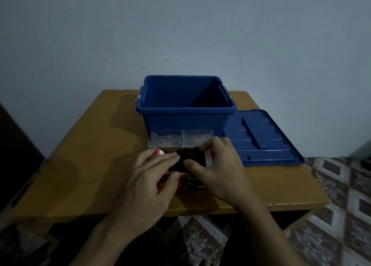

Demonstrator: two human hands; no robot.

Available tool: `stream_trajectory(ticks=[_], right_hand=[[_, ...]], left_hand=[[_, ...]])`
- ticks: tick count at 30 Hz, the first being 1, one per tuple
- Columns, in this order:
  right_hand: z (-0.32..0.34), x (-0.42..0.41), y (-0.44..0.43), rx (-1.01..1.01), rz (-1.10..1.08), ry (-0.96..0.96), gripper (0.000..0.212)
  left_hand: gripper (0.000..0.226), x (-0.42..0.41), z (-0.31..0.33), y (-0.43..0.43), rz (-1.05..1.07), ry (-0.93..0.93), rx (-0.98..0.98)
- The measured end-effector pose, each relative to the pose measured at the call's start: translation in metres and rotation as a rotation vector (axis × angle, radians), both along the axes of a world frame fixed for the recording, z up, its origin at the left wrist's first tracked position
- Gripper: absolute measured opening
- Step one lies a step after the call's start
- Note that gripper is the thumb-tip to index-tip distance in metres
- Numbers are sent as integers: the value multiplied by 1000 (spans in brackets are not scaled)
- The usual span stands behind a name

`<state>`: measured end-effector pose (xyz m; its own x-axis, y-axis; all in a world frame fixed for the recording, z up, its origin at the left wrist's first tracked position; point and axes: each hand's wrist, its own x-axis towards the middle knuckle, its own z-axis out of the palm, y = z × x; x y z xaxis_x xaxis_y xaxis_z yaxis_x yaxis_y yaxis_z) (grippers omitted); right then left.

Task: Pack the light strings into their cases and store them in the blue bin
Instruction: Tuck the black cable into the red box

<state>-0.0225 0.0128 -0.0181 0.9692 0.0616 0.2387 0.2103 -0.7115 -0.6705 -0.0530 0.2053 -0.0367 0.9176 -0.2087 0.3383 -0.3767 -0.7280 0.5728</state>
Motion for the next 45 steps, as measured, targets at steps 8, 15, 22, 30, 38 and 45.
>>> stream_trajectory(ticks=[8,15,22,30,38,45], right_hand=[[9,9,0,-55,-15,90,45],[24,25,8,-208,-31,268,66],[26,21,3,-112,3,359,65],[22,4,-21,262,36,407,36],[9,-2,-16,329,-88,354,46],[10,-12,-20,334,-131,421,43]], left_hand=[[48,1,7,3,28,23,47],[41,7,38,-3,23,176,204],[26,11,45,3,-1,350,-122],[21,23,39,5,407,368,-468],[24,18,17,6,351,582,-655],[25,-2,20,1,299,641,-774]])
